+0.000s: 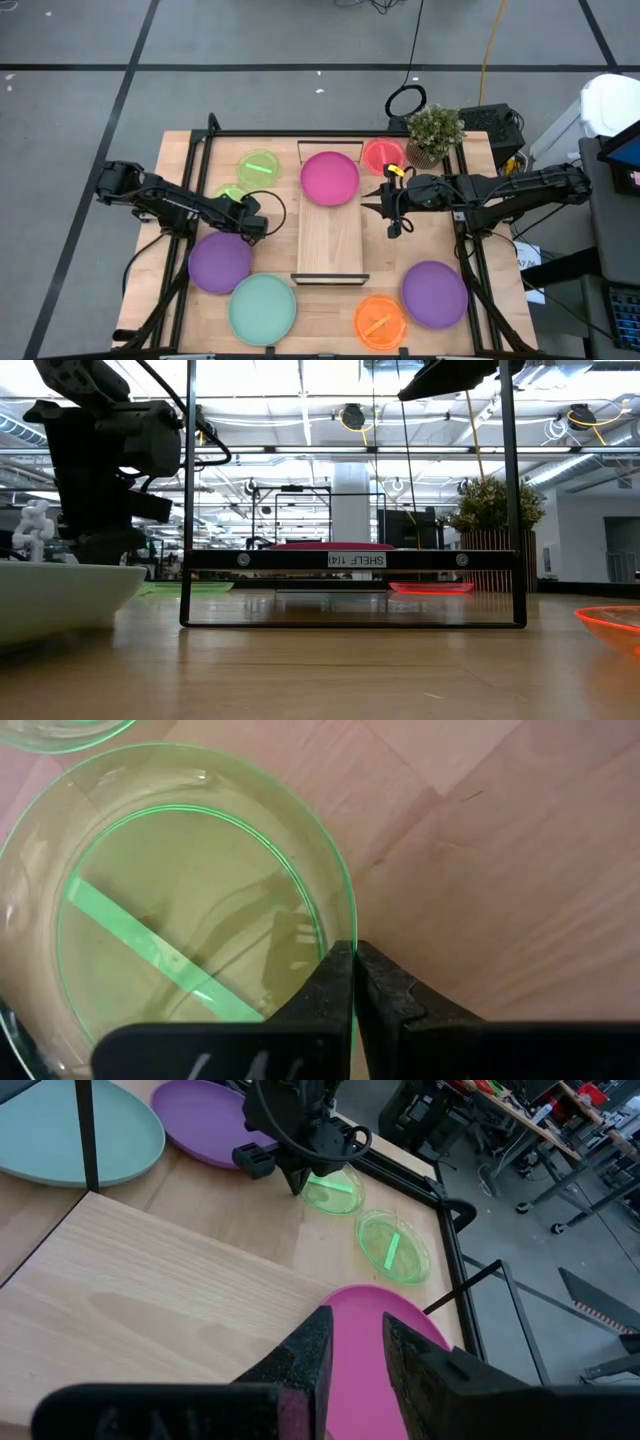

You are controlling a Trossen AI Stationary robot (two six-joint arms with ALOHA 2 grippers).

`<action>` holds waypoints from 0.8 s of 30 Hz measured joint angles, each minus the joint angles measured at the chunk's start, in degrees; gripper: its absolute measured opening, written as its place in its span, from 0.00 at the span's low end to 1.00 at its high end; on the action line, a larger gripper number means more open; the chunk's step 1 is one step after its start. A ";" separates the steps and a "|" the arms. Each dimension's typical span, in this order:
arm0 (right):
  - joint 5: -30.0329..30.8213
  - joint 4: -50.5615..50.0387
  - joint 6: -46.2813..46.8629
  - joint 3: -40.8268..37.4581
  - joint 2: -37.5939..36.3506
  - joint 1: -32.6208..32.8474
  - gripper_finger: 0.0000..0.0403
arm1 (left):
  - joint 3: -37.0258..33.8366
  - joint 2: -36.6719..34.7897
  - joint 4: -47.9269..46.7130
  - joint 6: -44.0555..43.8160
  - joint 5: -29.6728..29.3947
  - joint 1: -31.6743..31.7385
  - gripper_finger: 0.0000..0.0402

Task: Place and stack plates onto a shelf
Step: Put the bottom green plate on the shelf

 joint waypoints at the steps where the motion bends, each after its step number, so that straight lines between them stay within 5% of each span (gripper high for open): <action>1: 0.00 0.00 0.01 0.00 0.00 0.00 0.18 | 0.02 0.00 -0.04 0.04 0.02 0.00 0.02; 10: -0.02 0.00 0.57 0.00 0.00 0.00 0.18 | 5.53 0.02 -8.95 2.11 0.33 0.02 0.02; 24: -0.07 -3.46 8.98 0.00 0.00 0.11 0.18 | 16.29 0.02 -12.57 21.56 -1.08 -0.02 0.01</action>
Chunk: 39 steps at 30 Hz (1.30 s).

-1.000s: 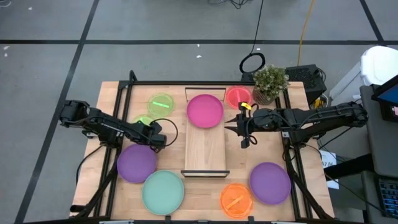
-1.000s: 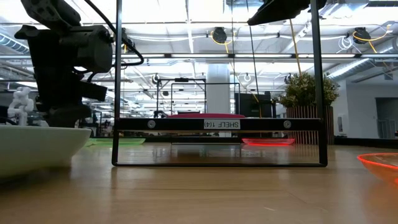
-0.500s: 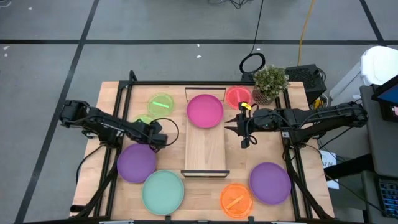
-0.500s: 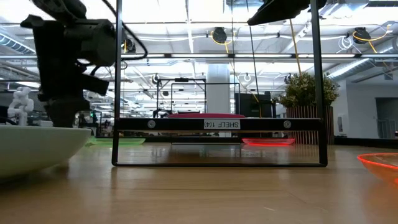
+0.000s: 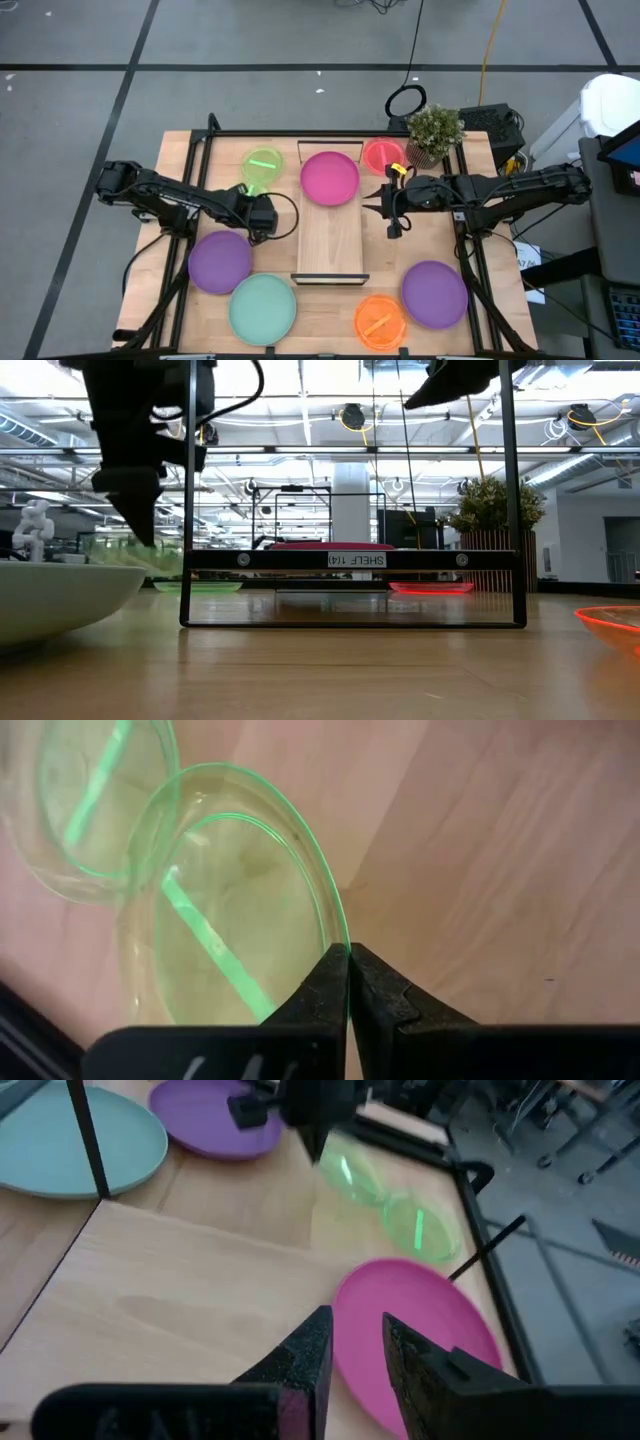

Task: Place and stack plates onto a shelf
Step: Put the bottom green plate on the shelf

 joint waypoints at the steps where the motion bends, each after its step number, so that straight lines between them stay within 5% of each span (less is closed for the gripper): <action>1: 0.00 -0.84 0.74 0.00 0.00 0.00 0.18 | 0.93 0.00 -1.32 0.39 -0.06 0.00 0.01; 8: -0.11 -5.55 7.12 0.00 0.02 0.25 0.18 | 7.26 -0.04 -7.82 1.31 -0.13 -0.61 0.01; 18: 0.00 -7.87 13.34 0.00 0.02 4.65 0.18 | 15.91 -0.07 -7.30 13.59 -4.00 -5.09 0.01; 31: 0.62 -11.14 22.16 0.00 0.02 12.42 0.18 | 19.82 -0.07 3.59 54.29 -9.02 -10.93 0.01; 39: 4.80 -12.91 24.09 0.00 0.02 17.13 0.18 | 19.82 -0.07 12.26 69.06 -6.99 -10.73 0.01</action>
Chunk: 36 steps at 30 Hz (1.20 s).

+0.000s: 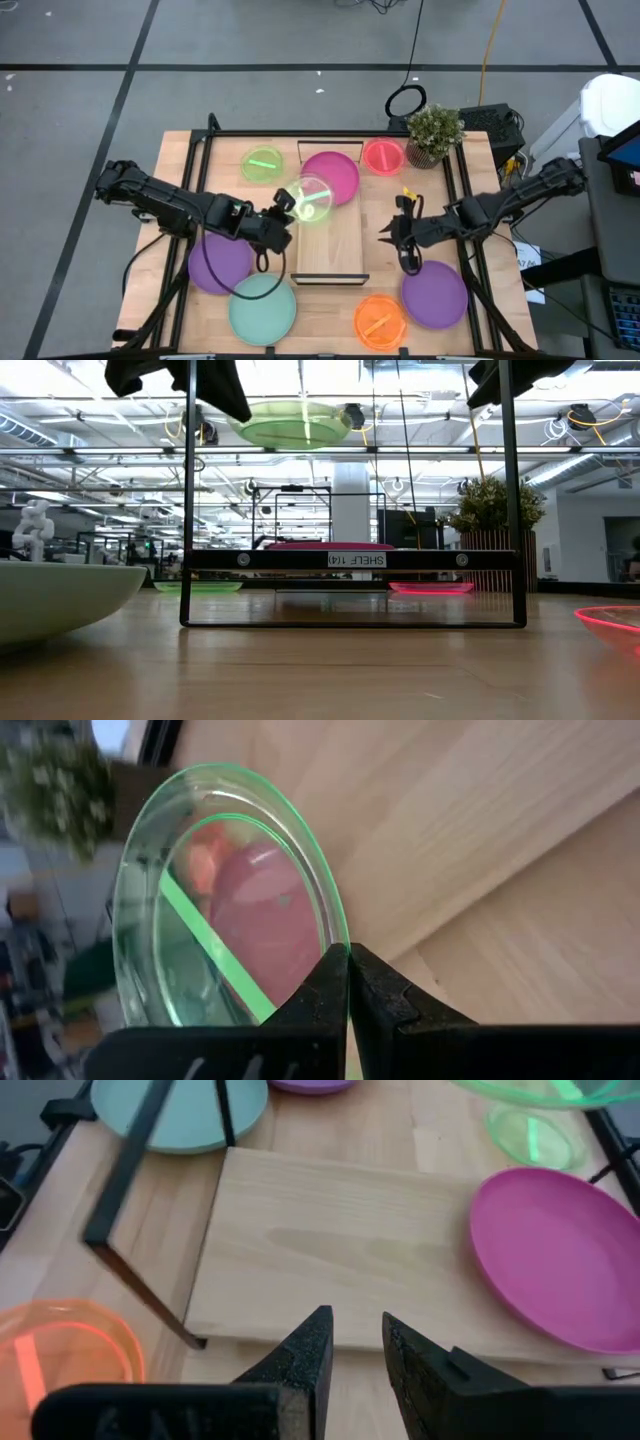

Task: Place and stack plates onto a shelf
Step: Put the bottom green plate on the shelf

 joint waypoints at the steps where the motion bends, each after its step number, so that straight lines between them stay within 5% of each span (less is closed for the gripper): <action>1: 0.04 0.00 -0.03 0.00 0.00 0.31 0.18 | 0.00 0.00 0.51 0.98 0.51 0.00 0.01; 16: -0.01 -0.87 -1.46 0.00 -0.01 1.27 0.18 | -0.10 0.00 6.02 6.65 8.99 -0.15 0.01; 36: 4.52 4.42 -16.91 0.00 -0.02 -0.63 0.18 | -16.03 0.04 26.93 12.44 16.51 0.27 0.01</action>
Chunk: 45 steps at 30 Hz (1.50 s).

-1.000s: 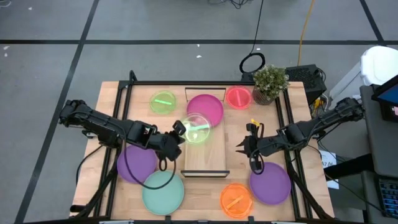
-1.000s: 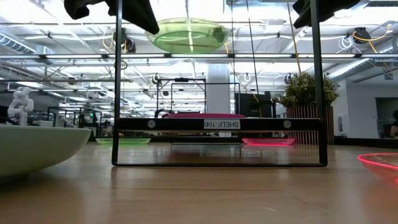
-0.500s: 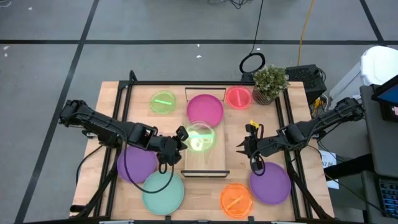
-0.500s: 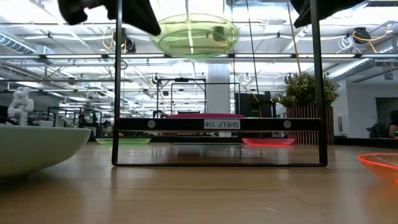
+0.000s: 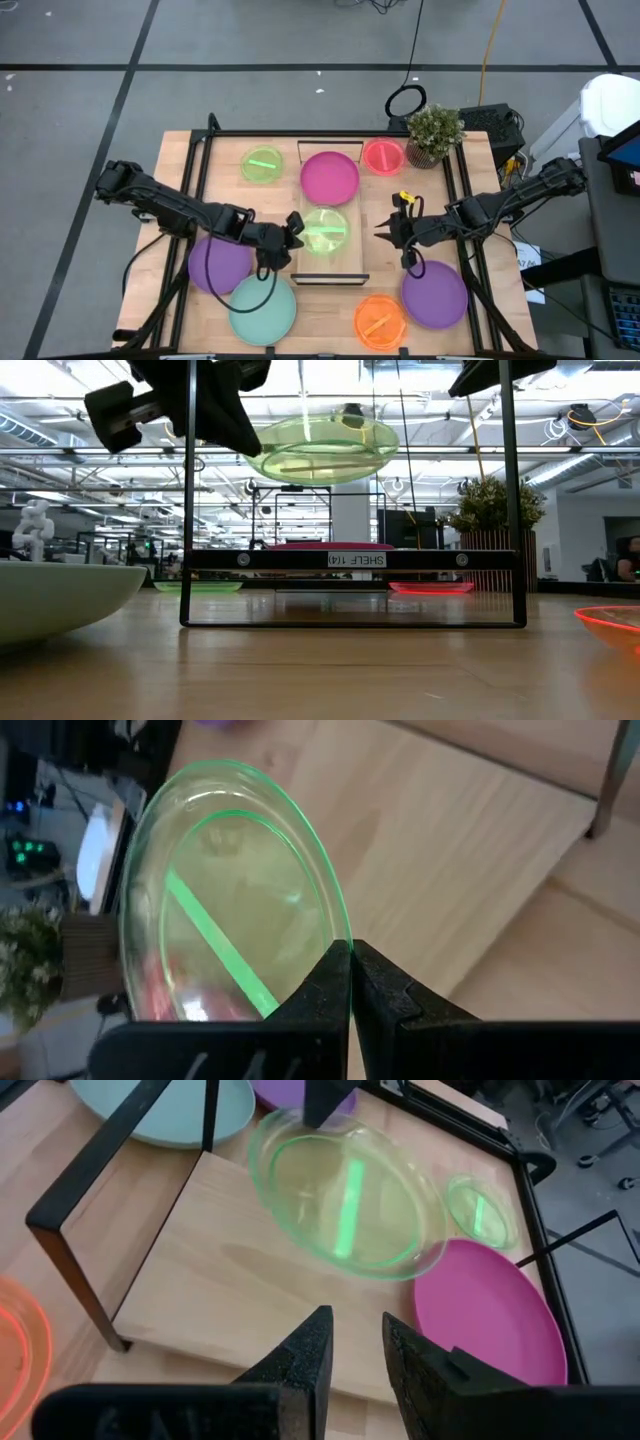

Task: Place and stack plates onto a shelf
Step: Put the bottom green plate on the shelf

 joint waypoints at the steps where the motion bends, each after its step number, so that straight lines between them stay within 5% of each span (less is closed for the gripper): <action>1: -0.10 -0.02 0.09 0.00 0.00 -0.04 0.18 | -0.87 0.00 1.84 0.58 0.99 0.27 0.01; 27: -0.27 1.73 -0.51 0.00 -0.02 -0.02 0.18 | -6.07 0.08 8.33 0.14 5.67 2.48 0.01; 45: -0.29 1.53 -1.45 -0.07 -0.04 -0.02 0.18 | -6.14 10.57 15.32 2.62 8.04 4.79 0.01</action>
